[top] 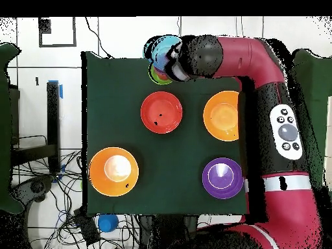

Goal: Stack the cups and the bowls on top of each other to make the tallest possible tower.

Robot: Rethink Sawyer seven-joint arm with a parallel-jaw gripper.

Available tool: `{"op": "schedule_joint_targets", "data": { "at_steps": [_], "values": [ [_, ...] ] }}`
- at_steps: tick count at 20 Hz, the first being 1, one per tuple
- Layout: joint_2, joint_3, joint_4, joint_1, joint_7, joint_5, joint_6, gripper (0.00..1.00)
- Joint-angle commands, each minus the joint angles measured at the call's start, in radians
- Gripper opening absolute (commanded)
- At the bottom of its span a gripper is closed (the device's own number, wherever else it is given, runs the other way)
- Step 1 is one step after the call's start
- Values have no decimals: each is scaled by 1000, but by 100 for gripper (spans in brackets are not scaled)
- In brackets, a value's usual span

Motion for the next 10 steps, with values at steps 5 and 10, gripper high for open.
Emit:
{"op": "schedule_joint_targets", "data": {
  "at_steps": [5, 10],
  "values": [
    [23, -41, 105, 14, -174, -50, -35, 0],
    [18, -45, 130, 14, -160, -51, -50, 0]
  ]
}}
